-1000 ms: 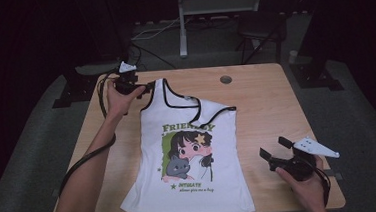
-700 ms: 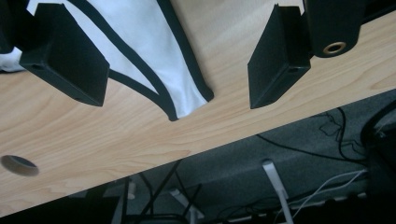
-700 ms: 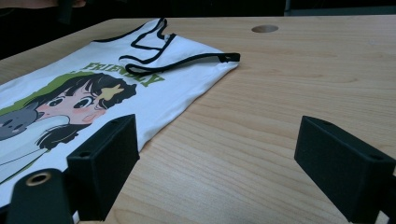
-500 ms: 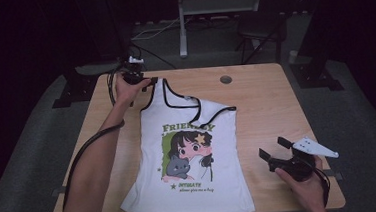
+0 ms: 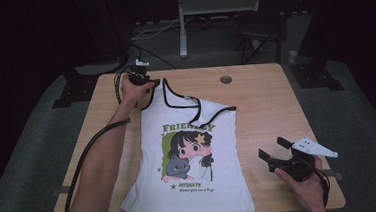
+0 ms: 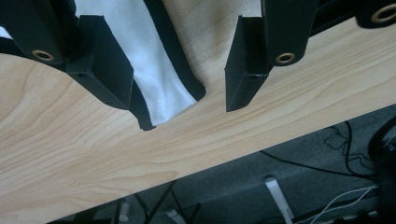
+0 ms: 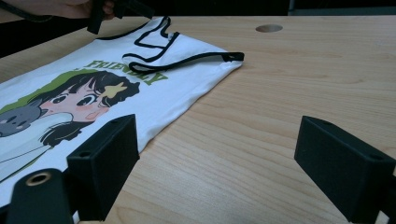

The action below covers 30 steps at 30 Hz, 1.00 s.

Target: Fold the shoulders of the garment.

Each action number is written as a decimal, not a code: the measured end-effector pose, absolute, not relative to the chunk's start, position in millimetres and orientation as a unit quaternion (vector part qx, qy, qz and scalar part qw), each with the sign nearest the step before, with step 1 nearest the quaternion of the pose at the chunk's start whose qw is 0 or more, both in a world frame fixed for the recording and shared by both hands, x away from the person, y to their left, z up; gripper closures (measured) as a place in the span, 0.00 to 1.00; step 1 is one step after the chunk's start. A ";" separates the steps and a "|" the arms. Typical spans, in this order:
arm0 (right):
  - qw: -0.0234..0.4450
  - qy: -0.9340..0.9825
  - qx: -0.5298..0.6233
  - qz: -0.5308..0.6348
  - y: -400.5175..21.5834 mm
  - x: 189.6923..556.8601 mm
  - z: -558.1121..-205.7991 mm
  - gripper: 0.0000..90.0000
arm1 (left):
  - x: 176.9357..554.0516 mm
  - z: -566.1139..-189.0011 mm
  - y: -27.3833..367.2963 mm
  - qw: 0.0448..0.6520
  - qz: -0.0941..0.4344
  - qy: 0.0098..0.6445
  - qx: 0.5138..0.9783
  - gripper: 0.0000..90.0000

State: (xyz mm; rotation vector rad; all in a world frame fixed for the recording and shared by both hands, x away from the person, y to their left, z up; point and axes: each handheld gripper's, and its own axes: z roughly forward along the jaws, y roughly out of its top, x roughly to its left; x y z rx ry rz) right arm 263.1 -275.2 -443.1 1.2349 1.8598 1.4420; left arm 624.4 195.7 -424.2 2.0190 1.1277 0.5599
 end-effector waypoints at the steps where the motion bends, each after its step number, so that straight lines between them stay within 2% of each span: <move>1: 0.240 0.680 0.451 0.526 -275.0 263.1 -443.1 0.14 | 624.9 -425.7 195.5 0.374 0.216 0.438 0.789 0.49; 6: 0.240 0.682 0.448 0.525 -274.4 262.9 -443.0 0.14 | 626.2 -431.3 194.1 0.371 0.212 0.433 0.794 0.53; 15: 0.237 0.686 0.445 0.524 -272.3 262.7 -443.0 0.14 | 628.1 -437.8 191.6 0.362 0.215 0.426 0.801 0.69; 22: 0.237 0.687 0.444 0.524 -272.1 262.8 -443.0 0.14 | 627.1 -436.3 182.5 0.351 0.222 0.408 0.813 0.93; 30: 0.238 0.685 0.442 0.527 -272.5 262.3 -443.1 0.14 | 618.8 -422.4 184.7 0.392 0.207 0.415 0.795 0.96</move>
